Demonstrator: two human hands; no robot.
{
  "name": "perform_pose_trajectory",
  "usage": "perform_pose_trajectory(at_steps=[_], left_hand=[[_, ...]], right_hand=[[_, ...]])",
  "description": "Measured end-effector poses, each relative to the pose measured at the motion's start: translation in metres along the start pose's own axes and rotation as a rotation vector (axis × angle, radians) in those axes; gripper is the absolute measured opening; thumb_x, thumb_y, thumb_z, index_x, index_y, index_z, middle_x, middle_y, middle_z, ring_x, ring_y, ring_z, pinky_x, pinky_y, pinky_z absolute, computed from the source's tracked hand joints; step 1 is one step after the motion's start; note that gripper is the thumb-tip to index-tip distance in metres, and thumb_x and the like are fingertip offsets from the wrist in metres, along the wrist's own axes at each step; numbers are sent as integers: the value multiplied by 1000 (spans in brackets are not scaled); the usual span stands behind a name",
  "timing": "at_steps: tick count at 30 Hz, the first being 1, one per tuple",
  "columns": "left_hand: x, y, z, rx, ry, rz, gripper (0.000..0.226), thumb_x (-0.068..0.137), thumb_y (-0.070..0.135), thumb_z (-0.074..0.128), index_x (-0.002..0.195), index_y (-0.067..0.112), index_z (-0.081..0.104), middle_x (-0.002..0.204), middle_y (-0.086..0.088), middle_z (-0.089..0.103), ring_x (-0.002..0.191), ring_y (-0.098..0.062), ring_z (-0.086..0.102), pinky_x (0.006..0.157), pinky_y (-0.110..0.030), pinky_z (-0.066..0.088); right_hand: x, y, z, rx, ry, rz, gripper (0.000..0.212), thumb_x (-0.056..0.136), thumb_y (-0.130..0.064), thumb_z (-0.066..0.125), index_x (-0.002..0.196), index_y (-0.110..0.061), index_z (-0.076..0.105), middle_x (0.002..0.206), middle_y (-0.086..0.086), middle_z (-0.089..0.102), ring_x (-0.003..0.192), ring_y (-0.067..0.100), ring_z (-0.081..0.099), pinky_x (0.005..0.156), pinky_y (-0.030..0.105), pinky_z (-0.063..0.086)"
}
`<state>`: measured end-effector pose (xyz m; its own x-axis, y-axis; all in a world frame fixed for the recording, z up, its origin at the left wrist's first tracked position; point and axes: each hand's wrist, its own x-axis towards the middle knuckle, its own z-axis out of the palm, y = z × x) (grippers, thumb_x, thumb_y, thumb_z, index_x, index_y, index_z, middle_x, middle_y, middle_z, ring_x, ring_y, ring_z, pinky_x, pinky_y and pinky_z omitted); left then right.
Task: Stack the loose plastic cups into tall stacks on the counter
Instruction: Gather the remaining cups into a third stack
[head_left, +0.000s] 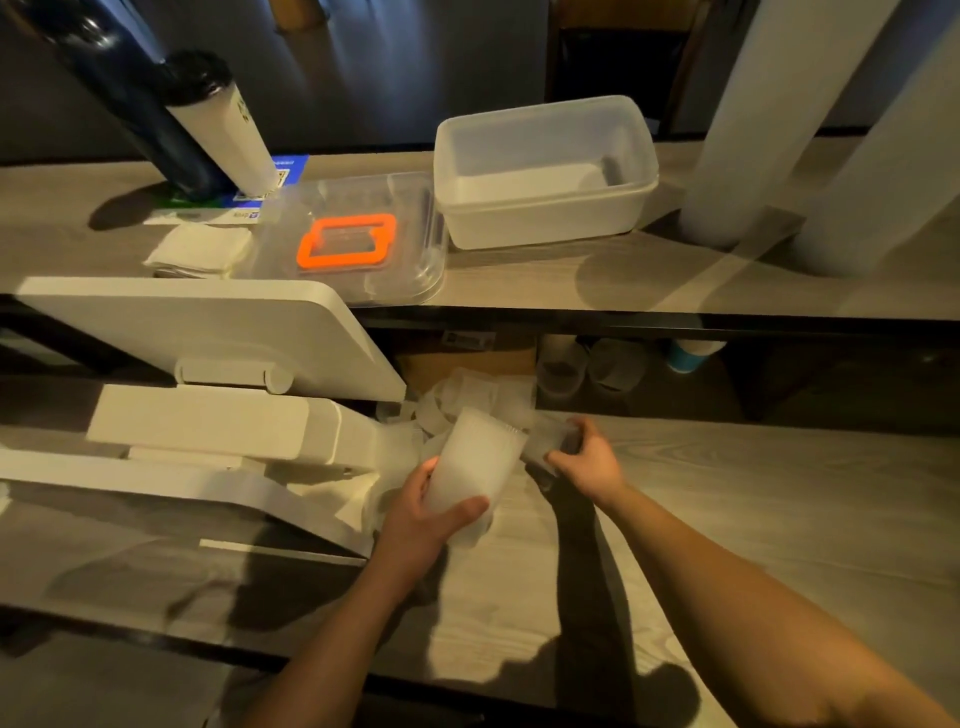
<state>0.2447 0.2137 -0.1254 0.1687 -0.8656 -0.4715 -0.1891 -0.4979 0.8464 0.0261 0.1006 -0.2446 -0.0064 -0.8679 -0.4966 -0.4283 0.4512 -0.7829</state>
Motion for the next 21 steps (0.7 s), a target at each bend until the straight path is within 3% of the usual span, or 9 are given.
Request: perform_pose_trajectory(at_steps=[2, 5, 10, 12, 15, 17, 21], left_hand=[[1, -1, 0, 30, 1, 5, 90, 61, 52, 86, 139, 26, 47, 124, 4, 59, 105, -9, 58, 78, -28, 51], [0, 1, 1, 85, 5, 28, 79, 69, 41, 86, 136, 27, 46, 118, 9, 58, 101, -4, 57, 72, -22, 50], [-5, 12, 8, 103, -16, 92, 86, 48, 60, 76, 126, 36, 48, 113, 16, 56, 98, -5, 58, 65, -16, 48], [-5, 13, 11, 54, -32, 75, 82, 48, 53, 80, 122, 39, 48, 117, 12, 55, 100, -9, 57, 66, -21, 50], [-6, 13, 16, 47, -90, 41, 73, 51, 49, 82, 116, 41, 49, 116, 6, 56, 100, -19, 60, 66, -41, 60], [-8, 14, 19, 67, -108, 46, 69, 53, 48, 83, 114, 41, 50, 114, 4, 56, 99, -23, 61, 68, -47, 62], [-15, 15, 25, 112, -138, 130, 61, 65, 36, 88, 113, 39, 51, 116, 5, 55, 102, -17, 59, 74, -33, 59]], right_hand=[[-9, 0, -3, 102, 27, 4, 60, 85, -23, 76, 136, -24, 45, 134, 4, 52, 105, 17, 60, 69, 22, 57], [-23, 4, -11, 302, 86, 41, 68, 87, -26, 75, 144, -24, 40, 134, 1, 50, 119, 22, 55, 96, 42, 55], [-46, 10, -30, 550, 122, 102, 59, 89, -16, 72, 141, -15, 44, 111, 4, 61, 100, 15, 61, 78, 24, 50], [-56, 11, -39, 632, 137, 89, 63, 87, -29, 74, 142, -15, 47, 120, 7, 62, 108, 19, 61, 90, 32, 52], [-71, 8, -55, 713, 112, 48, 73, 76, -61, 72, 133, -17, 59, 126, 8, 67, 119, 25, 62, 106, 47, 47], [-80, 4, -65, 750, 95, 21, 61, 84, -58, 62, 128, -16, 61, 120, 8, 71, 112, 24, 68, 100, 44, 52], [-95, -3, -77, 797, 85, -27, 51, 83, -51, 63, 121, -17, 59, 118, 7, 71, 108, 22, 69, 88, 35, 54]])
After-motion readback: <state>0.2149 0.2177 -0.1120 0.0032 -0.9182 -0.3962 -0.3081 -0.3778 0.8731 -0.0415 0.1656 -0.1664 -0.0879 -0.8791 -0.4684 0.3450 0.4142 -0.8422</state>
